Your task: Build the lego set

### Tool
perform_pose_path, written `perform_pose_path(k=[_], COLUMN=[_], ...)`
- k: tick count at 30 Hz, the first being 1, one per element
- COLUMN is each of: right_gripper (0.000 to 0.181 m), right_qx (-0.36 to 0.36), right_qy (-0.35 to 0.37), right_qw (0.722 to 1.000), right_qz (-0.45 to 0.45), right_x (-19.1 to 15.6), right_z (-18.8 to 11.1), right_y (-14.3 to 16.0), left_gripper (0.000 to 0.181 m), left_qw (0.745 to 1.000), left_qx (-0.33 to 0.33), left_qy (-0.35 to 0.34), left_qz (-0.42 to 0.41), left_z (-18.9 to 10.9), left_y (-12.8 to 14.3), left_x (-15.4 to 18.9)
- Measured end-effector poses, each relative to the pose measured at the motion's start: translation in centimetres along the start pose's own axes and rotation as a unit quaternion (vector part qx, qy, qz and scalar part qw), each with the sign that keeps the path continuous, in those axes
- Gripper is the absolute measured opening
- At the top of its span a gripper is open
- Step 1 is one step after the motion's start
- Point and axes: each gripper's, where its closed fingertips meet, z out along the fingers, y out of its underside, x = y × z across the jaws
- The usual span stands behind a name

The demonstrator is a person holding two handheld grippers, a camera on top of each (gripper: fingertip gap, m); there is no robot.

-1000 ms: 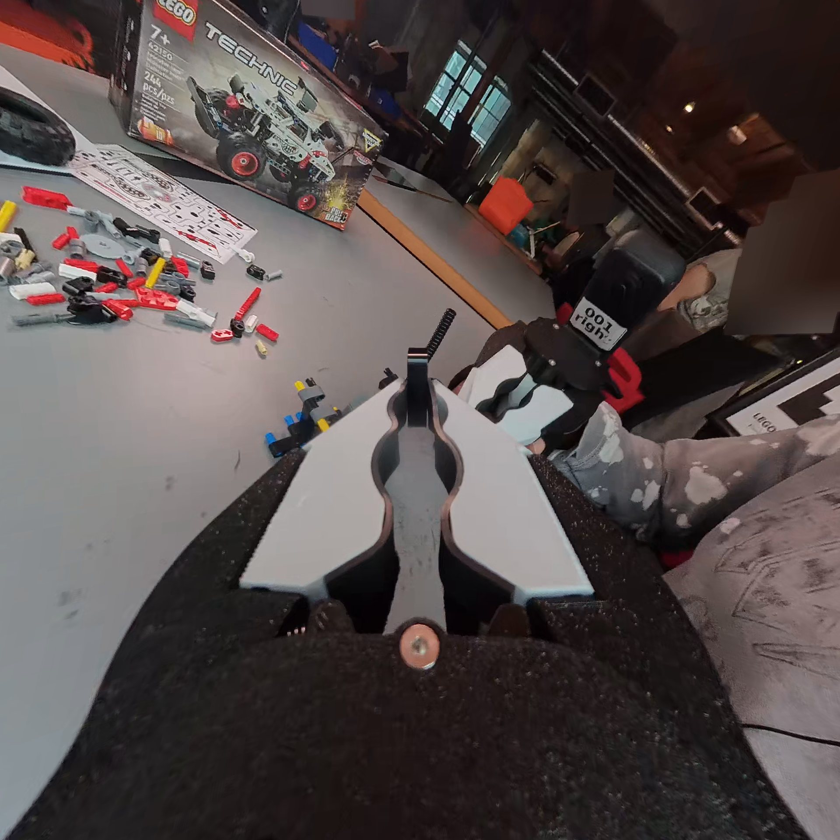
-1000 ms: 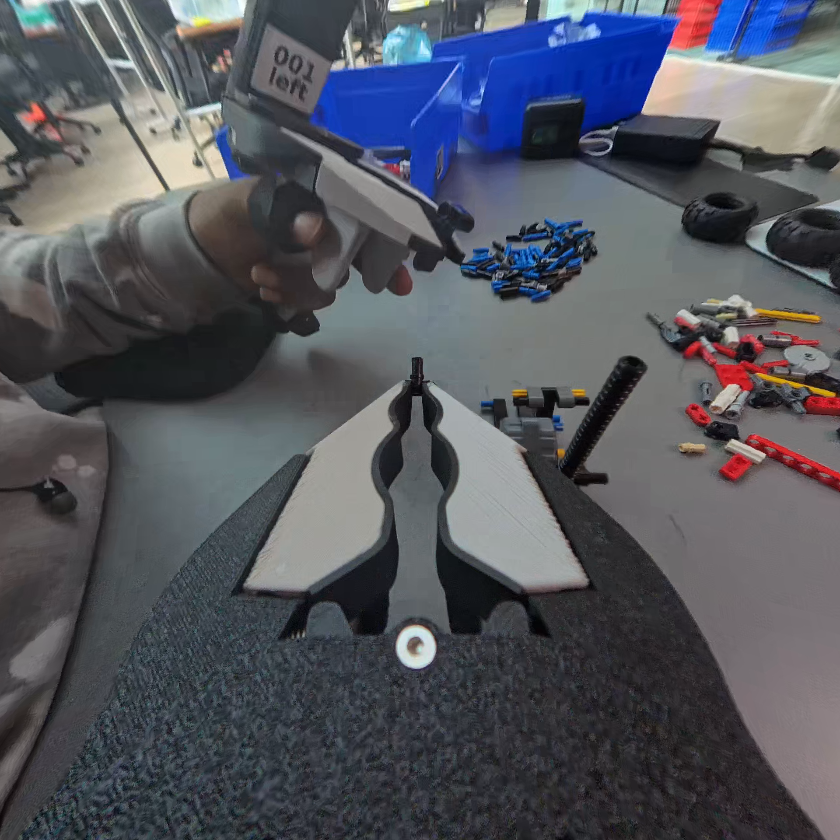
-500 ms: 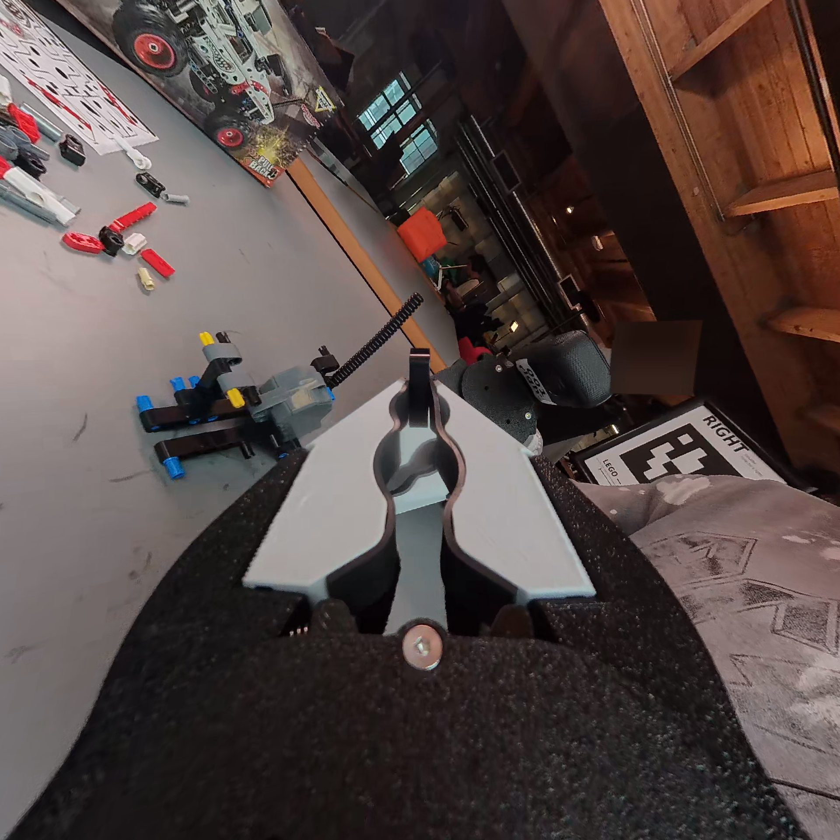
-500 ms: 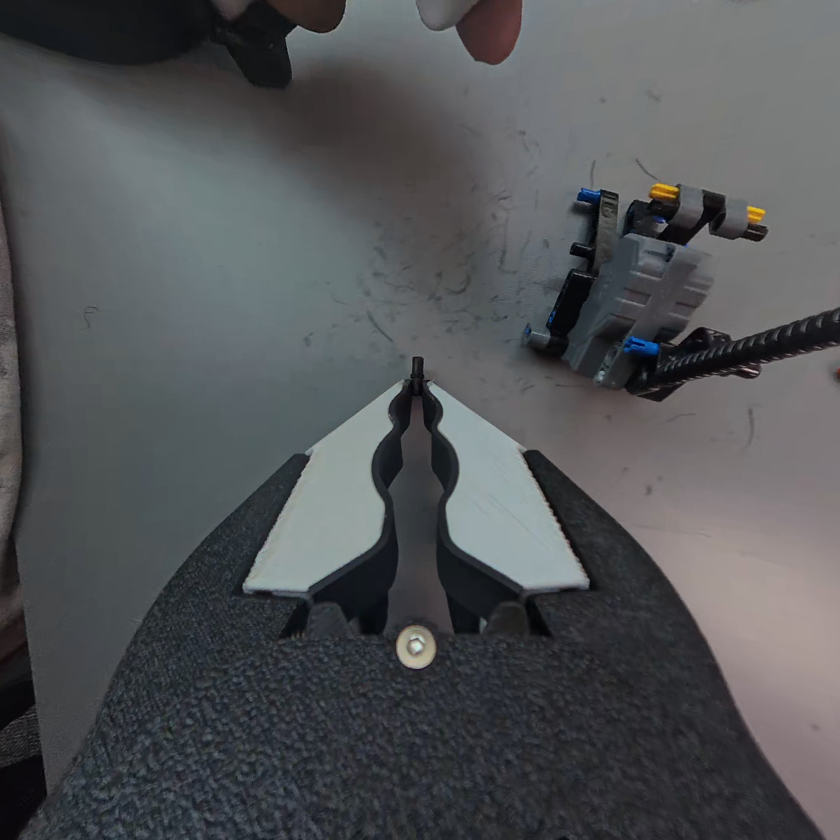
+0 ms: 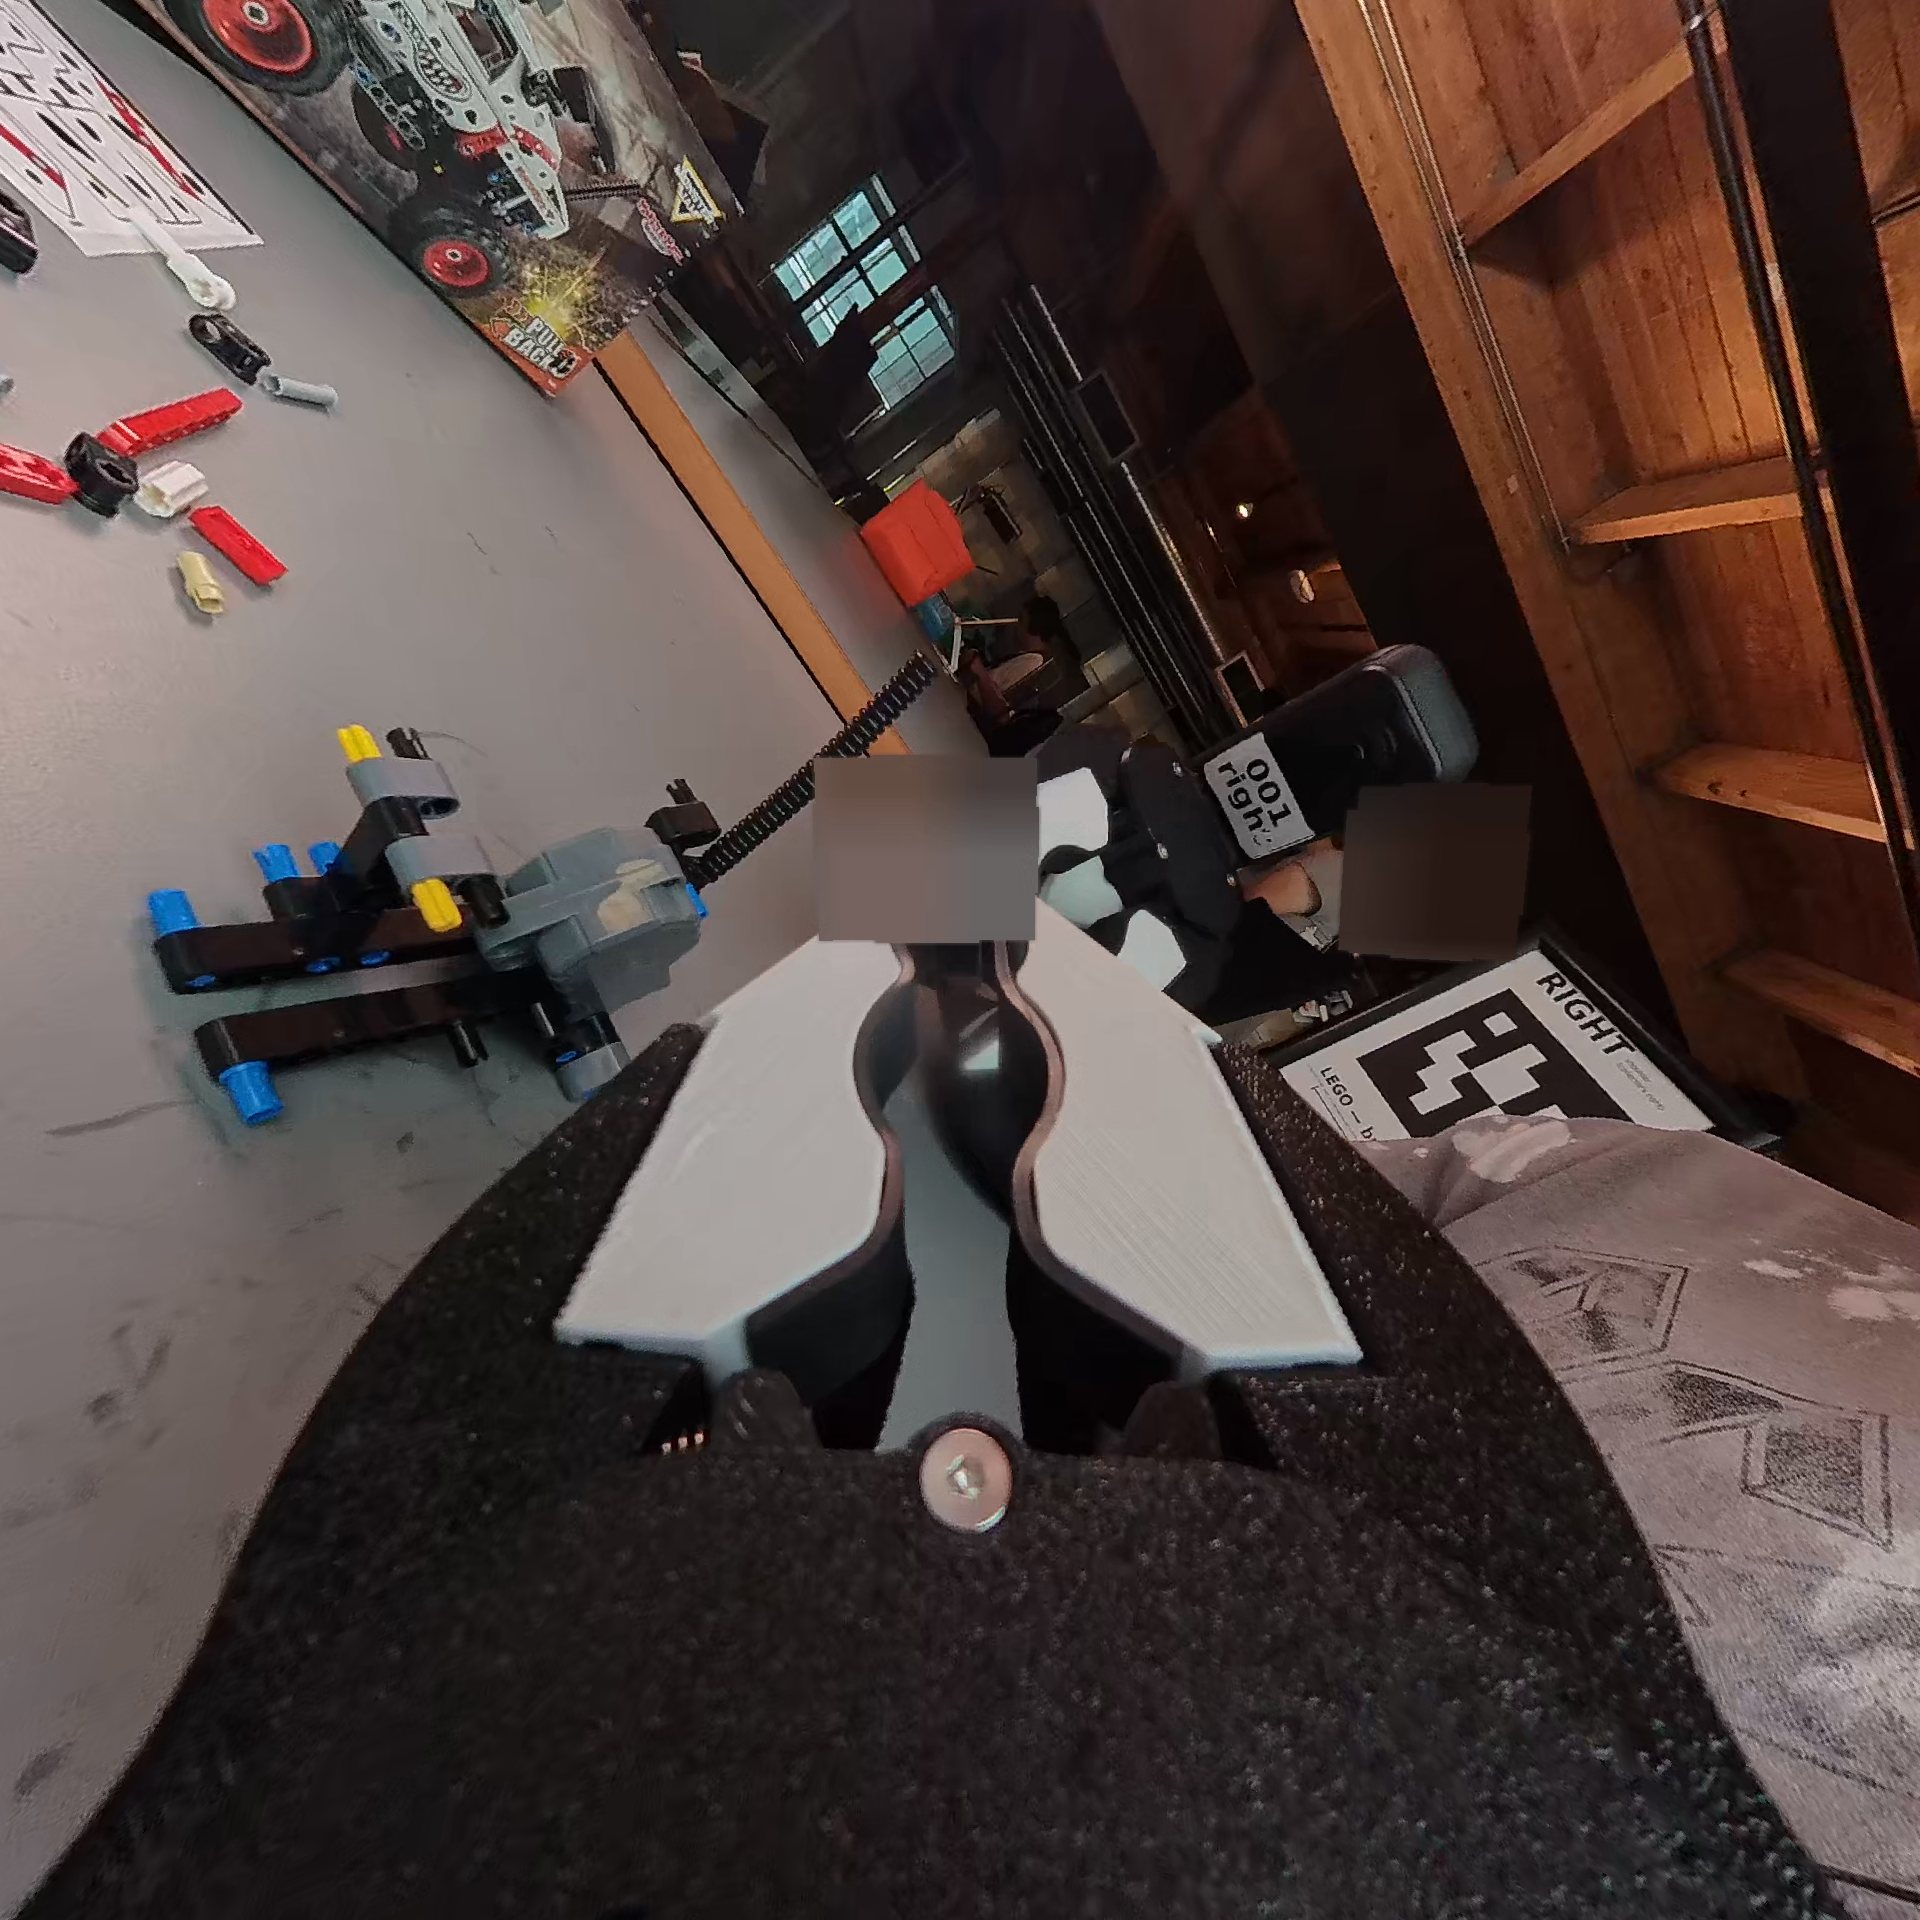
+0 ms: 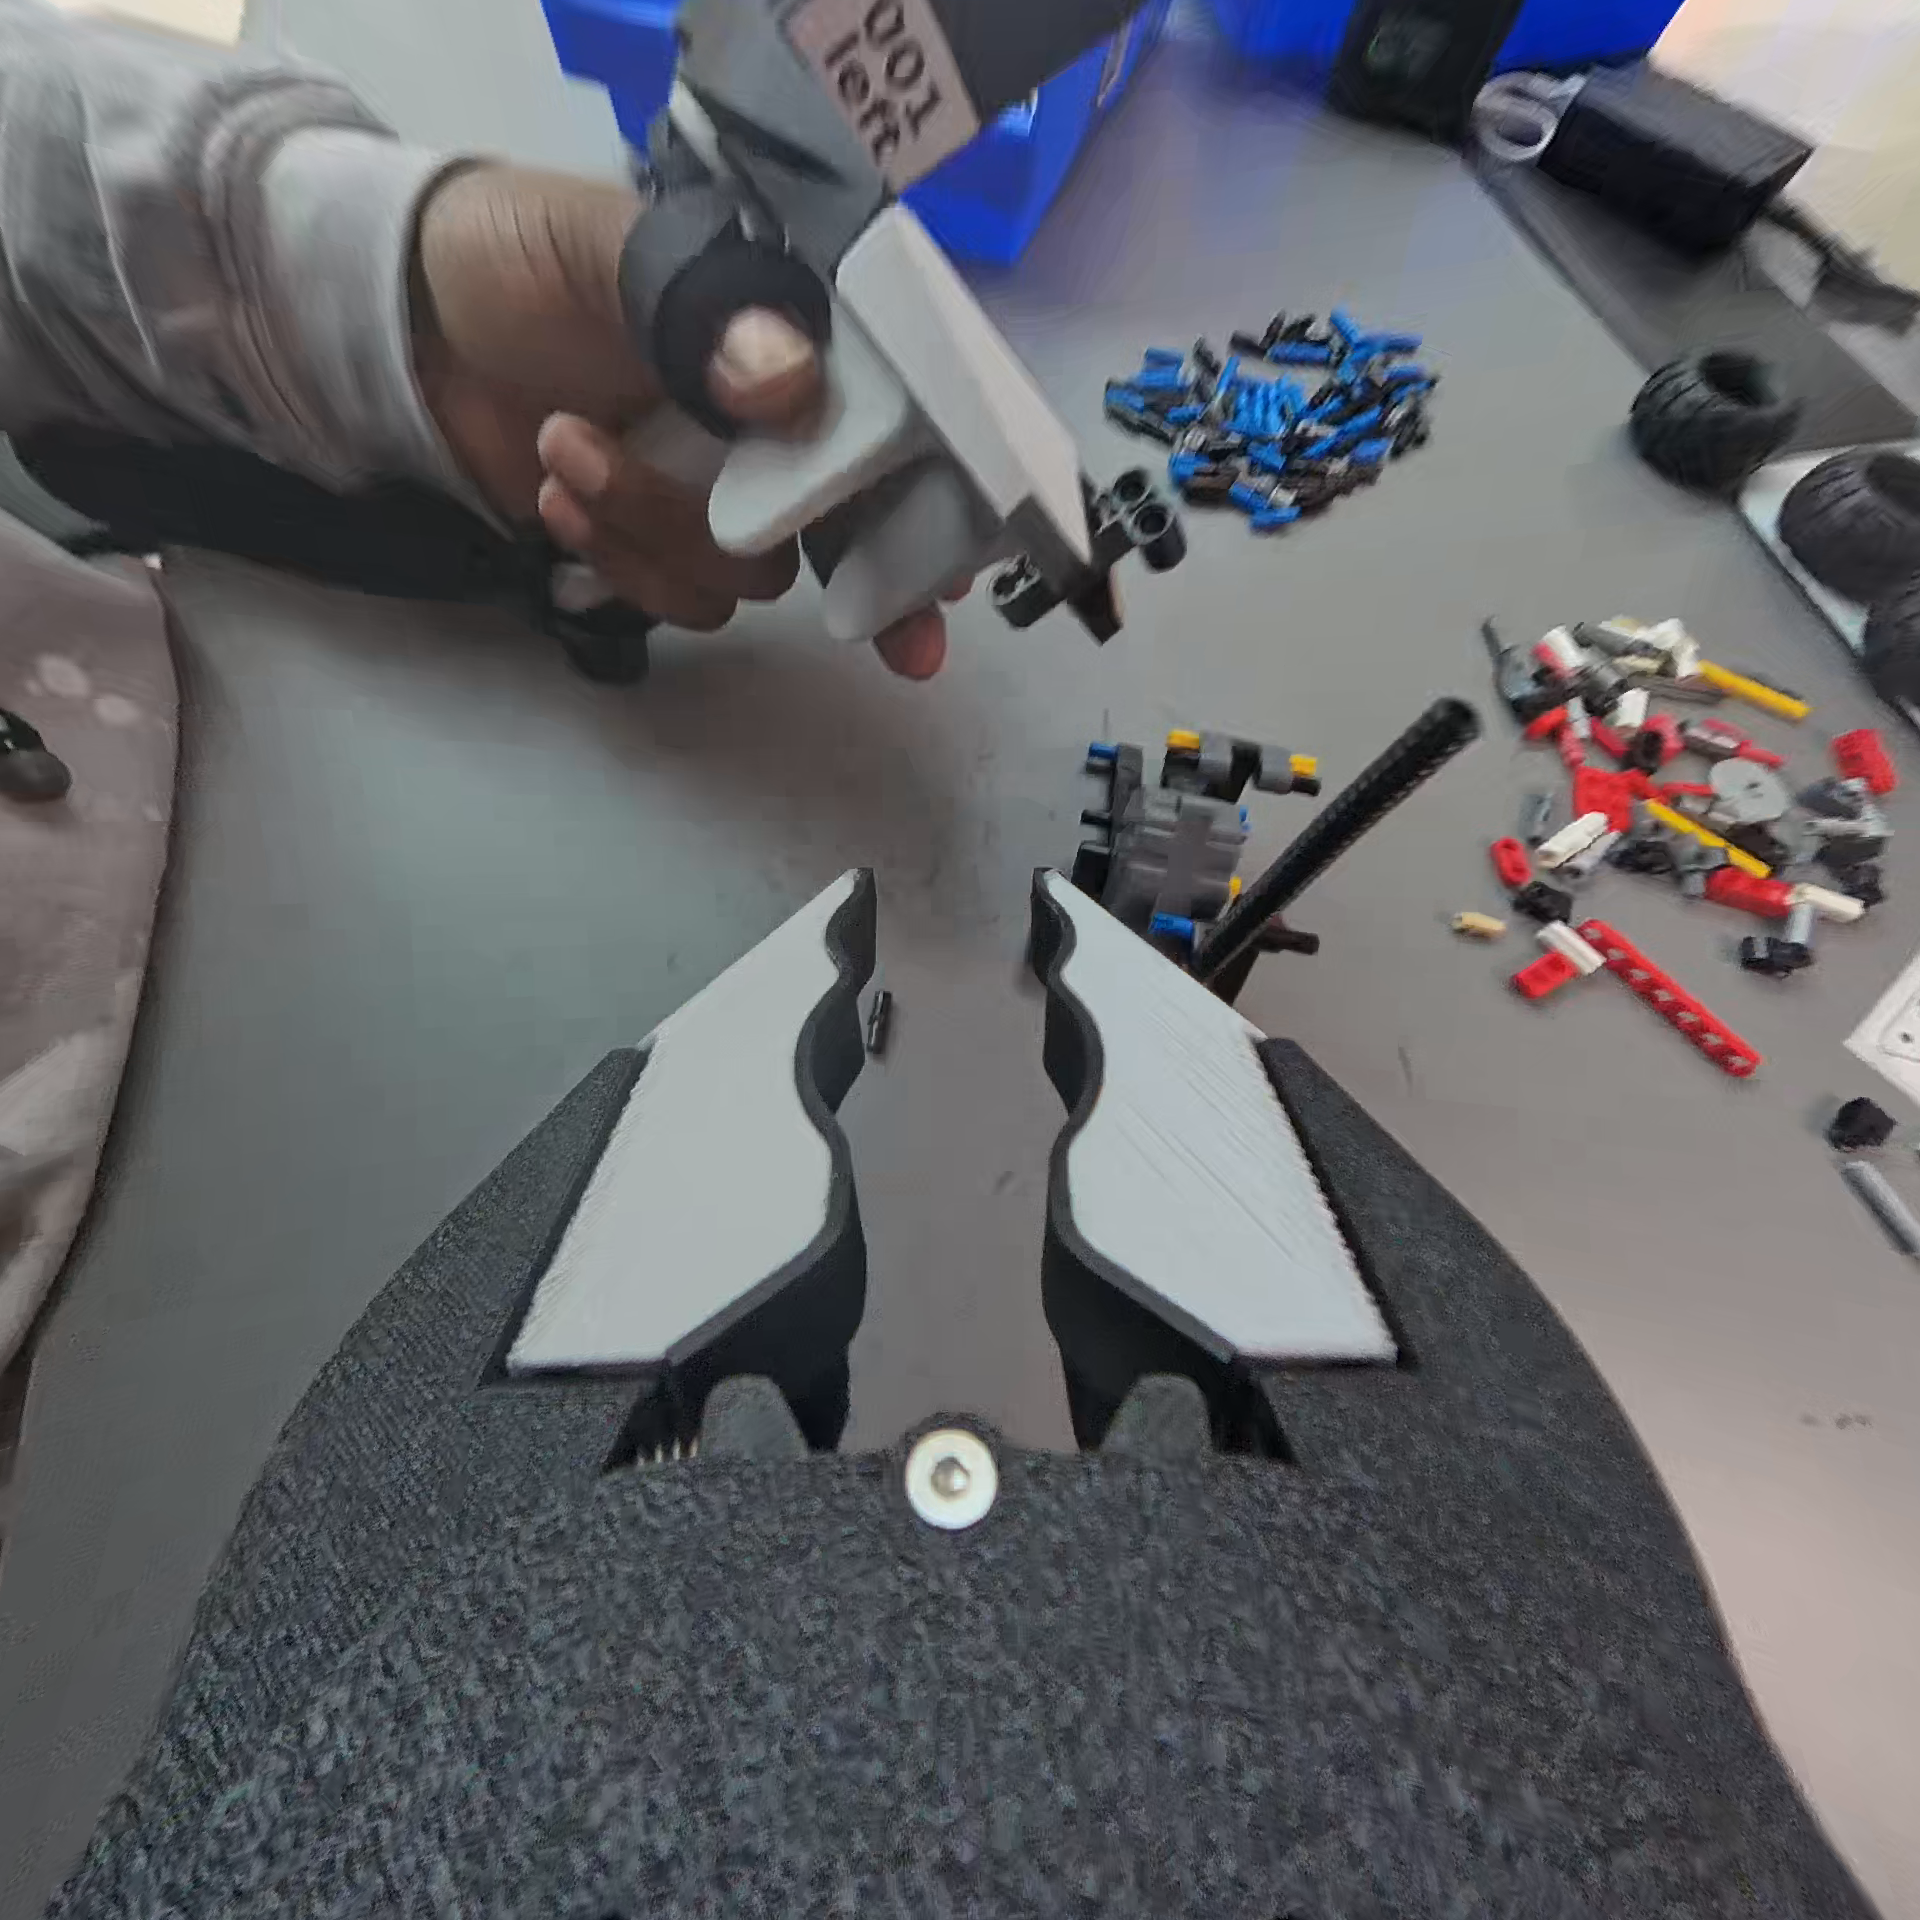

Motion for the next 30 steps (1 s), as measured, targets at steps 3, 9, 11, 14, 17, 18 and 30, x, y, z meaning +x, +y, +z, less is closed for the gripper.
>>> perform_pose_path(k=[3,9,11,14,17,18,30], right_gripper=[0.029,0.020,0.019,0.019,0.016,0.010,0.008], right_qx=[0.083,0.140,0.147,0.177,0.207,0.218,0.164], right_qy=[0.036,0.006,-0.018,-0.048,-0.076,-0.080,0.102], right_qw=[0.996,0.982,0.977,0.965,0.949,0.946,0.979], right_qz=[0.021,0.123,0.153,0.188,0.223,0.228,0.064], right_x=[1.0,1.1,0.8,0.3,0.0,0.0,2.4], right_z=[-0.4,0.1,0.1,0.0,0.3,0.2,0.1], right_y=[-3.1,-4.5,-4.5,-5.4,-6.3,-6.6,-5.1], left_gripper=[0.007,0.007,0.007,0.006,0.007,0.006,0.022], left_qw=[1.000,0.999,0.998,0.996,0.995,0.994,0.989], left_qx=[0.007,0.020,0.036,0.043,0.038,0.037,0.002], left_qy=[0.014,0.035,0.044,0.055,0.065,0.070,-0.029], left_qz=[-0.006,0.009,0.028,0.050,0.069,0.074,0.148], left_z=[0.3,0.5,0.3,0.3,0.7,0.8,0.2], left_y=[0.0,-0.1,-0.6,-0.7,-0.3,-0.2,-0.4], left_x=[0.3,1.2,1.8,2.4,3.1,3.3,1.6])
